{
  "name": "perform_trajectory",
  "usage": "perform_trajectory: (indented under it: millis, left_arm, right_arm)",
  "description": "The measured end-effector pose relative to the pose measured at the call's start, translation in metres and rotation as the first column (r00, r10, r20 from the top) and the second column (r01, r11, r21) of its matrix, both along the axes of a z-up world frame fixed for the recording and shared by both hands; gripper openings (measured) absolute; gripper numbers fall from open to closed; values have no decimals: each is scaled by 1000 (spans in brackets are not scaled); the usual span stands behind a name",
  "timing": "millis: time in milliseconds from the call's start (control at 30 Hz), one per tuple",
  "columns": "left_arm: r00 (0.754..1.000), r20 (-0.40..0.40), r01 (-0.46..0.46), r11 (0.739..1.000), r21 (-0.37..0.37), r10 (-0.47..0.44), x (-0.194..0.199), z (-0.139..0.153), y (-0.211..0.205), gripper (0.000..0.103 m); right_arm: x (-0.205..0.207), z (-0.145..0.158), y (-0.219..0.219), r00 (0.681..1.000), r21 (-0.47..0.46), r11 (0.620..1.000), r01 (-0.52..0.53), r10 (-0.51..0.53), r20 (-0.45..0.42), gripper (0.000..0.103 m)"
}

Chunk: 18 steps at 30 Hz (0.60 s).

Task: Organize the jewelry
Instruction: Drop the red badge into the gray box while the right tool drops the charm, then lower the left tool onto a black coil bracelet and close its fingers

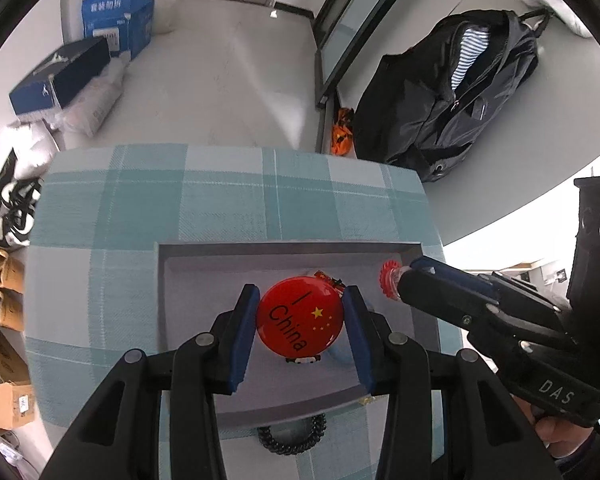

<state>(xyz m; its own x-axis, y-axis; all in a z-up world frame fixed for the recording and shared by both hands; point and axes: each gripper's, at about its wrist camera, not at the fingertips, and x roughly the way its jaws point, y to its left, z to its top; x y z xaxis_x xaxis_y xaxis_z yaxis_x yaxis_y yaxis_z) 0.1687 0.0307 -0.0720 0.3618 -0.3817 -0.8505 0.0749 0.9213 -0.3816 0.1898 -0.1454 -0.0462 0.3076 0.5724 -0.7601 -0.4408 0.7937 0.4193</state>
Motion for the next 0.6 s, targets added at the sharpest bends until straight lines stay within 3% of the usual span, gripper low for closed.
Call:
perform_trajectory:
  millis: [267,333,367,400,433,467,600]
  left_arm:
    - [1000,-3,9,999,-50,-9,5,0,0,37]
    - [1000,-25,17,998,-68,-19,7,-2,1,38]
    - [999,-30,14,997,-74,-16,7,-2,2,40]
    - [999,-30,11,997,-78,-13,6,-2,3,53]
    - [1000,-21,-6,997,-73,5,5,-1,6,68]
    - [1000,-5,-22,997,-76,21,3,2,9,73]
    - [999,22,-38,997,-71,40,-4,8,15,74]
  right_arm:
    - [7,-8,-3,999,10,1000,23,-23,-41,22]
    - [9,-9,-4,998,9,999,36,-36,-49,28]
    - [10,-8,-6,998,14,999,45,-44,-49,33]
    - [9,-7,-8,998,17,998,52,-51,-47,36]
    - [9,-5,-12,997,26,998,64,-63,-42,48]
    - [8,-3,-14,997,36,997,73,-72,-37,57]
    - [4,1,-19,996,52,995,88,-86,-33,61]
